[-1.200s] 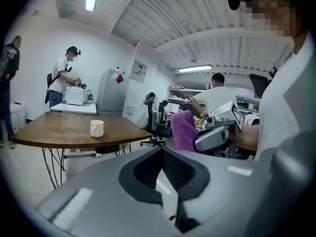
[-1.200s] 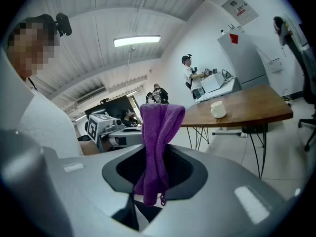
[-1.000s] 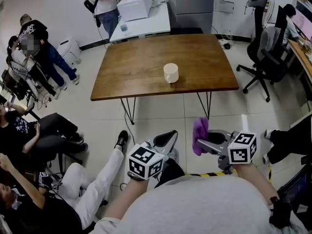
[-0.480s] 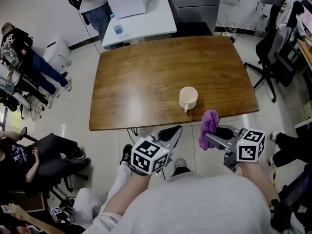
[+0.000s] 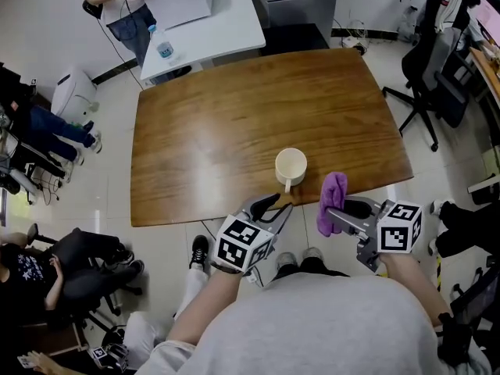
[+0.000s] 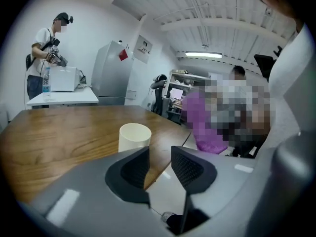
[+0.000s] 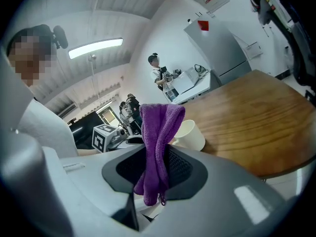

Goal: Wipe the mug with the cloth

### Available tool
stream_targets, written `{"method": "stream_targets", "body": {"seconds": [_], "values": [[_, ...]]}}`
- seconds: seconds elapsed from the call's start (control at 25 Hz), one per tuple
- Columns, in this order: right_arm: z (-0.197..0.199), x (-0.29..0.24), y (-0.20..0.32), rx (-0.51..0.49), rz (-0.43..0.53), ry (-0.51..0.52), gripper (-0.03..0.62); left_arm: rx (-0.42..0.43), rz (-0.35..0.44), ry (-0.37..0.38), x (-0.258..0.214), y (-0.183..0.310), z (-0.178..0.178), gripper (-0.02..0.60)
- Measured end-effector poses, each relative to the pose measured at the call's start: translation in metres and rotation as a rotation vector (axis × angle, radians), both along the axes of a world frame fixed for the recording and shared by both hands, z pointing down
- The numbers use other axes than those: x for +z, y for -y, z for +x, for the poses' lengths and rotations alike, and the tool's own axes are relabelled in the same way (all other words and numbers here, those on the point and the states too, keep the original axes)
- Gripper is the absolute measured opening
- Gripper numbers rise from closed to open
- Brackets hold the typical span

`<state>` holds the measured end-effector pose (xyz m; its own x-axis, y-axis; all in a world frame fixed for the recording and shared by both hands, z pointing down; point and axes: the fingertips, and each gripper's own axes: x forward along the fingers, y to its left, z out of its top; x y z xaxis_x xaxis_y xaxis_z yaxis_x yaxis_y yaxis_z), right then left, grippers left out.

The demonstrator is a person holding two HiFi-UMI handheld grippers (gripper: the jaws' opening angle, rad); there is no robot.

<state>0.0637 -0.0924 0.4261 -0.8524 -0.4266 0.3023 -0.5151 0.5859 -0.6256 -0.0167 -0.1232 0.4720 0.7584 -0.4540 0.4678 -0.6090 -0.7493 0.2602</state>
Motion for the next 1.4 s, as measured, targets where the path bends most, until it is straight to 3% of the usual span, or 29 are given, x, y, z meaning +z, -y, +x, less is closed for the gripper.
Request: {"method": "stream_targets", "body": {"seconds": [0.24, 0.56, 0.68, 0.88, 1.08, 1.4], "values": [[0.007, 0.000, 0.014, -0.042, -0.001, -0.016, 0.110, -0.041, -0.051, 0.021, 0.031, 0.020, 0.007, 0.169], [0.018, 0.012, 0.023, -0.027, -0.042, 0.000, 0.110, -0.083, -0.111, 0.017, 0.059, 0.036, 0.014, 0.175], [0.012, 0.014, 0.032, 0.000, -0.066, 0.070, 0.109, -0.100, -0.126, 0.011, 0.062, 0.040, 0.013, 0.157], [0.004, 0.025, 0.040, 0.009, -0.083, 0.101, 0.109, -0.108, -0.122, 0.016, 0.060, 0.042, 0.013, 0.067], [-0.003, 0.039, 0.064, 0.090, -0.176, 0.218, 0.109, -0.074, -0.130, 0.018, 0.059, 0.044, 0.016, 0.061], [-0.020, 0.065, 0.086, 0.126, -0.203, 0.221, 0.109, -0.011, -0.144, 0.028, 0.060, 0.043, 0.015, 0.060]]}}
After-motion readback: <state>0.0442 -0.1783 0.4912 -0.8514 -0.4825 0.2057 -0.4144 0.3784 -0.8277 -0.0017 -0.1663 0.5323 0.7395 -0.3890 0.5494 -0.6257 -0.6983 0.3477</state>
